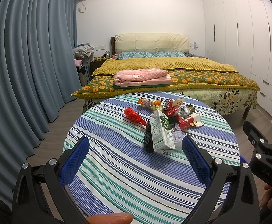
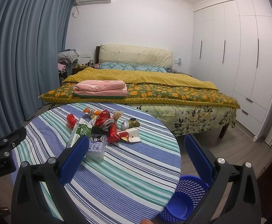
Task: Collect trash
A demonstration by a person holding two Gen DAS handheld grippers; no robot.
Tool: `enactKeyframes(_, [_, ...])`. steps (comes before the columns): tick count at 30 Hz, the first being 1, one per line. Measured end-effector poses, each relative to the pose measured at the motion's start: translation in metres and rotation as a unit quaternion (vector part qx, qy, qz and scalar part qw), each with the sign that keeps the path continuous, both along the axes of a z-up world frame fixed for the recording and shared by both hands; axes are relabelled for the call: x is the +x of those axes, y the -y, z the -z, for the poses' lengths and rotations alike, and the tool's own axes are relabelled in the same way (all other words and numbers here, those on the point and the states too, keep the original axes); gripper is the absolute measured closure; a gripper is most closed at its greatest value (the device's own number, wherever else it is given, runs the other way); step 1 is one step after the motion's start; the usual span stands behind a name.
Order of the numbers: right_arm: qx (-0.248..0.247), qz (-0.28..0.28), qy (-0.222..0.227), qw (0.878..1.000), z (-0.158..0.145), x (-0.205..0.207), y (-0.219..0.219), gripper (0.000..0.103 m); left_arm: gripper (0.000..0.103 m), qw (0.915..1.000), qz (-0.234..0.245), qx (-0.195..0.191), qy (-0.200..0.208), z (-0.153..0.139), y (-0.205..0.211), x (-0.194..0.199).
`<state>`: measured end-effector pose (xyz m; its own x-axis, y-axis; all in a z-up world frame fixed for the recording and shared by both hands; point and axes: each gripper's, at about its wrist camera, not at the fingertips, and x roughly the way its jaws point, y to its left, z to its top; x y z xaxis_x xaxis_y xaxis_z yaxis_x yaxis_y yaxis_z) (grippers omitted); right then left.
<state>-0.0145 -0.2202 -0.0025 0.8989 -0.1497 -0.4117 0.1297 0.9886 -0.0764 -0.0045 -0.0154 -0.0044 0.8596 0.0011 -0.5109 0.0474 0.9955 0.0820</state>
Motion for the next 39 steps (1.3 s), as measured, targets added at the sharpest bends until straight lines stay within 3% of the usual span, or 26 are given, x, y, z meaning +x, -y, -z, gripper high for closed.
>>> enactKeyframes(39, [0.000, 0.001, 0.001, 1.000, -0.0004, -0.0014, 0.0018, 0.005, 0.004, 1.0000, 0.001, 0.001, -0.001, 0.0007, 0.0062, -0.0008])
